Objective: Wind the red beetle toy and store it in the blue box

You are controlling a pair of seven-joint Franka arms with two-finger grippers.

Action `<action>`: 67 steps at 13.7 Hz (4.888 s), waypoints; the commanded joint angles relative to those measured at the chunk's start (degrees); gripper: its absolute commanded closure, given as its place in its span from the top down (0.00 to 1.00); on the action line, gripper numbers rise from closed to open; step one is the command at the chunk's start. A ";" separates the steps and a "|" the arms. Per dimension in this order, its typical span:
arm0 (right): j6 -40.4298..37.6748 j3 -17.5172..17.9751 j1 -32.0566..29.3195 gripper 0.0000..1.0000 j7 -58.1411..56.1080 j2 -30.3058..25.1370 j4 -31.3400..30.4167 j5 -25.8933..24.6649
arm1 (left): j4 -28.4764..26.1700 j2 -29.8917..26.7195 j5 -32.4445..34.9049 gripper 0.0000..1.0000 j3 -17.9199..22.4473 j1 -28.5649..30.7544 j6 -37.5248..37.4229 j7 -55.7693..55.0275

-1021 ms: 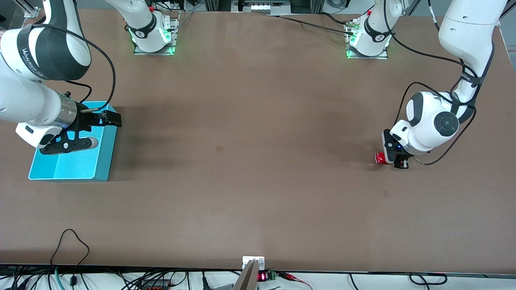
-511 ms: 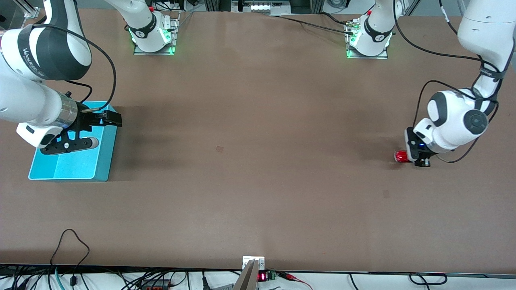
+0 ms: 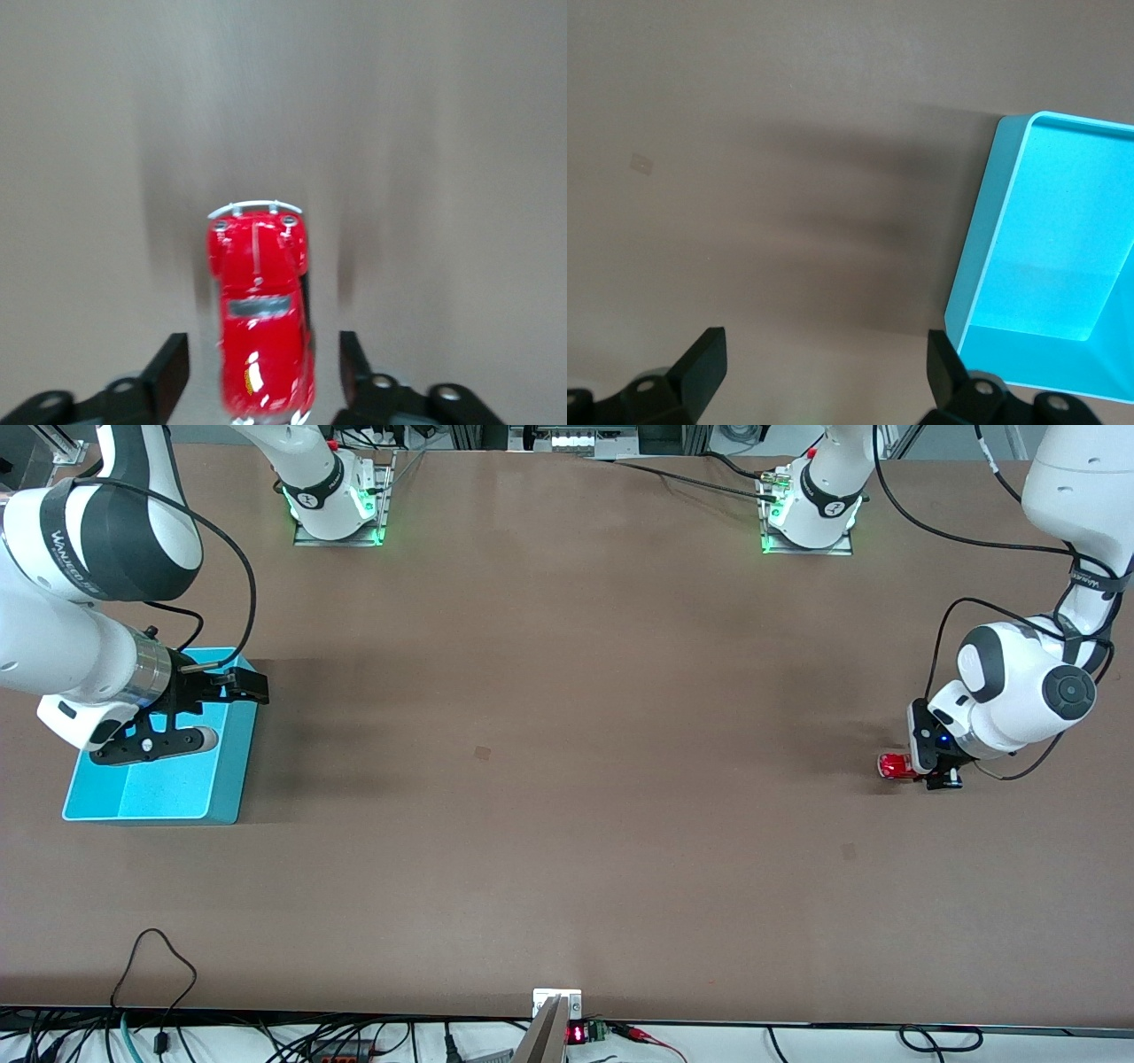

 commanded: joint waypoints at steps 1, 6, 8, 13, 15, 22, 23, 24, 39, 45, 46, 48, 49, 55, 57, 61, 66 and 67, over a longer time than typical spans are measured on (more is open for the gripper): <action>-0.45 -0.06 0.29 1.00 0.21 -0.04 0.28 -0.04 | 4.74 -8.34 0.45 1.00 -3.48 -3.00 -13.58 0.20; -0.45 -0.06 0.29 1.00 0.21 -0.04 0.28 -0.04 | 9.16 -11.60 -0.35 1.00 -9.36 -5.47 -24.16 -4.97; -0.45 -0.06 0.38 1.00 0.21 -0.04 0.28 -0.04 | 9.16 -11.69 -1.91 1.00 -10.96 -5.82 -24.16 -12.25; -0.45 -0.06 0.38 1.00 0.21 -0.04 0.19 -0.04 | 11.26 -11.61 -2.98 1.00 -10.96 -8.54 -23.99 -31.48; -0.45 -0.06 0.38 1.00 0.21 -0.04 0.28 -0.04 | 12.93 -11.52 -2.90 1.00 -10.96 -8.72 -23.73 -46.13; -0.45 0.03 0.38 1.00 0.21 -0.04 0.28 -0.04 | 21.97 -11.52 -2.37 1.00 -3.34 -12.13 -28.71 -88.71; -0.45 -0.06 0.38 1.00 0.21 -0.04 0.28 -0.04 | 23.99 -11.78 -2.45 1.00 -0.53 -13.89 -30.82 -92.40; -0.45 0.03 0.38 1.00 0.21 -0.04 0.28 -0.04 | 25.75 -12.48 -2.80 1.00 0.45 -14.00 -32.93 -95.75; 8.15 0.03 2.05 1.00 -1.71 1.54 -7.62 -0.13 | 32.88 -18.11 -8.43 1.00 1.69 -11.45 -44.38 -105.19; 25.17 0.99 2.49 1.00 -9.26 -3.28 -26.84 -0.31 | 30.88 -20.03 -8.26 1.00 5.47 -14.44 -46.40 -104.75; 28.26 1.08 2.40 1.00 -12.24 -4.08 -30.27 -0.39 | 28.34 -21.70 -8.26 1.00 5.47 -14.44 -45.79 -104.57; 33.45 1.09 1.88 1.00 -21.27 -4.61 -35.38 -0.48 | 23.33 -25.13 -8.17 1.00 5.47 -14.44 -43.51 -104.74; 35.39 1.09 0.83 1.00 -28.11 -4.61 -36.97 -0.66 | 22.87 -25.58 -8.17 1.00 5.39 -14.44 -43.59 -104.66; 43.21 1.17 -4.10 1.00 -58.30 -1.63 -37.69 -7.32 | 23.74 -25.32 -6.94 1.00 4.86 -14.52 -44.55 -104.31; 46.82 1.17 -4.28 1.00 -62.96 -0.23 -37.60 -10.66 | 23.92 -25.23 -6.76 1.00 4.95 -14.96 -44.64 -104.31; 52.80 1.26 -5.95 1.00 -72.19 3.11 -37.52 -11.38 | 24.27 -25.32 -6.85 1.00 4.77 -15.14 -44.64 -108.59; 55.97 1.35 -7.09 1.00 -73.09 5.66 -37.52 -11.47 | 24.19 -25.67 -6.85 1.00 4.95 -14.43 -44.82 -103.16; 56.76 1.35 -7.09 1.00 -73.00 6.37 -37.52 -11.47 | 24.10 -25.76 -6.76 1.00 4.95 -14.44 -45.34 -103.16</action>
